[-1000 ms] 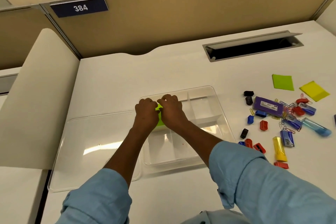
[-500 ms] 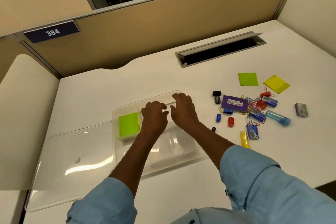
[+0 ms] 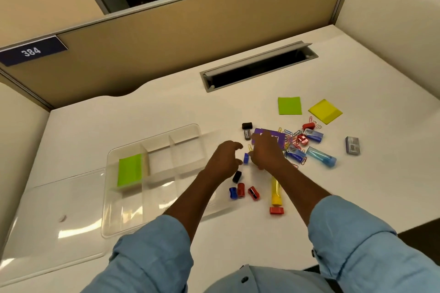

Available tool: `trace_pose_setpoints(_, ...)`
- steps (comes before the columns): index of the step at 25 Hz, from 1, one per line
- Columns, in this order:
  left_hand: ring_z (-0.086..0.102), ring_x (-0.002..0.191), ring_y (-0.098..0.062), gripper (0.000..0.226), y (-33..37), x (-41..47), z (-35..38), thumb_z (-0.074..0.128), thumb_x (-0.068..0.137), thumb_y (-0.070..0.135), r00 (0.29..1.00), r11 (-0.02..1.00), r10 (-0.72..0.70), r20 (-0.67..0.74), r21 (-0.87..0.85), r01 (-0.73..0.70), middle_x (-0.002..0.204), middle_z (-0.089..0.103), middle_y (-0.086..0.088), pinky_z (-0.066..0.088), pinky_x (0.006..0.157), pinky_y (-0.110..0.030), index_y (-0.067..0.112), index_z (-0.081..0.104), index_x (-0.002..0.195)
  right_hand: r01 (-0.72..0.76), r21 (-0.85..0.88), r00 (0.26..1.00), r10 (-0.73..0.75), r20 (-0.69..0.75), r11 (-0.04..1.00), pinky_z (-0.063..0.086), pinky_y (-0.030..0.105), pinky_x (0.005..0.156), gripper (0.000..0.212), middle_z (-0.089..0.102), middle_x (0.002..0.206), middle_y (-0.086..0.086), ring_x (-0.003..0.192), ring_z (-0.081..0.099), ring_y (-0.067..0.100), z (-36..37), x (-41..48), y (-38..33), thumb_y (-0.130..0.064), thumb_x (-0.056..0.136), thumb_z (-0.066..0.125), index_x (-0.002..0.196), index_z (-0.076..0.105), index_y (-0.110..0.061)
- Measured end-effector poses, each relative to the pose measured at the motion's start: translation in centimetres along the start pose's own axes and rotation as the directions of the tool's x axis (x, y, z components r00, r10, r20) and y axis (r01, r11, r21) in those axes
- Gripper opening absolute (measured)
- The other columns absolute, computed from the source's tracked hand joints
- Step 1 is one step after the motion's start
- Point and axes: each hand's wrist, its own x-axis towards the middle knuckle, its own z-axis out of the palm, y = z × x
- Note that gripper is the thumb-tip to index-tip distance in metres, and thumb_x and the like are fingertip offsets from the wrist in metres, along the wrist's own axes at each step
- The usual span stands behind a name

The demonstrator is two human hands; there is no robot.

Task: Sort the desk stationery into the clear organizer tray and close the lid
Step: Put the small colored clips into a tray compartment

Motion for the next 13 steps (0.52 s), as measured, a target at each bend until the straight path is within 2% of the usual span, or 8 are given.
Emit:
trace_pose_setpoints(2, 0.047, 0.125, -0.025, 0.054, 0.8, 0.7, 1.2, 0.065, 0.085, 0.009, 0.999, 0.999, -0.005, 0.044, 0.032, 0.003, 0.138, 0.048, -0.009, 0.037, 0.107, -0.033, 0.013, 0.046, 0.135, 0.012, -0.031, 0.997, -0.009, 0.077, 0.999, 0.038, 0.045, 0.108, 0.071, 0.019, 0.154, 0.018, 0.137, 0.032, 0.038, 0.2, 0.2, 1.1, -0.030, 0.086, 0.066, 0.144, 0.030, -0.014)
trace_pose_setpoints(4, 0.044, 0.126, -0.026, 0.056, 1.4, 1.4, 2.1, 0.065, 0.085, 0.010, 0.998, 0.996, -0.018, 0.057, 0.094, 0.012, 0.138, 0.048, -0.011, 0.034, 0.106, -0.032, 0.012, 0.043, 0.137, 0.037, -0.050, 0.993, -0.031, 0.111, 0.998, 0.034, 0.046, 0.111, 0.077, 0.017, 0.156, 0.017, 0.139, 0.028, 0.038, 0.3, 0.2, 1.7, -0.032, 0.083, 0.069, 0.146, 0.027, -0.016)
trace_pose_setpoints(6, 0.047, 0.122, -0.028, 0.054, 1.6, 2.1, 2.9, 0.065, 0.085, 0.013, 0.996, 0.985, -0.041, 0.081, 0.168, 0.027, 0.132, 0.050, -0.013, 0.037, 0.102, -0.033, 0.012, 0.045, 0.134, 0.065, -0.052, 0.991, -0.058, 0.124, 0.997, 0.036, 0.045, 0.109, 0.079, 0.019, 0.154, 0.016, 0.137, 0.032, 0.037, 0.3, -0.1, 2.0, -0.032, 0.081, 0.072, 0.146, 0.028, -0.017)
trace_pose_setpoints(9, 0.052, 0.108, -0.028, 0.043, 1.3, 2.3, 4.0, 0.064, 0.084, 0.012, 0.994, 0.978, -0.066, 0.083, 0.203, 0.048, 0.118, 0.054, -0.014, 0.043, 0.093, -0.034, 0.011, 0.053, 0.125, 0.120, -0.049, 0.988, -0.114, 0.100, 0.992, 0.044, 0.038, 0.101, 0.072, 0.024, 0.150, 0.015, 0.128, 0.043, 0.034, 0.5, -0.7, 2.3, -0.020, 0.083, 0.071, 0.143, 0.031, -0.016)
trace_pose_setpoints(13, 0.054, 0.101, -0.028, 0.031, 0.9, 2.1, 5.0, 0.058, 0.086, 0.011, 0.999, 0.985, -0.053, 0.010, 0.163, 0.051, 0.111, 0.055, -0.013, 0.044, 0.087, -0.033, 0.008, 0.058, 0.117, 0.057, 0.006, 0.995, -0.057, 0.079, 0.998, 0.043, 0.034, 0.104, 0.069, 0.017, 0.152, 0.017, 0.131, 0.042, 0.032, 0.7, -1.3, 2.3, -0.012, 0.086, 0.066, 0.144, 0.029, -0.012)
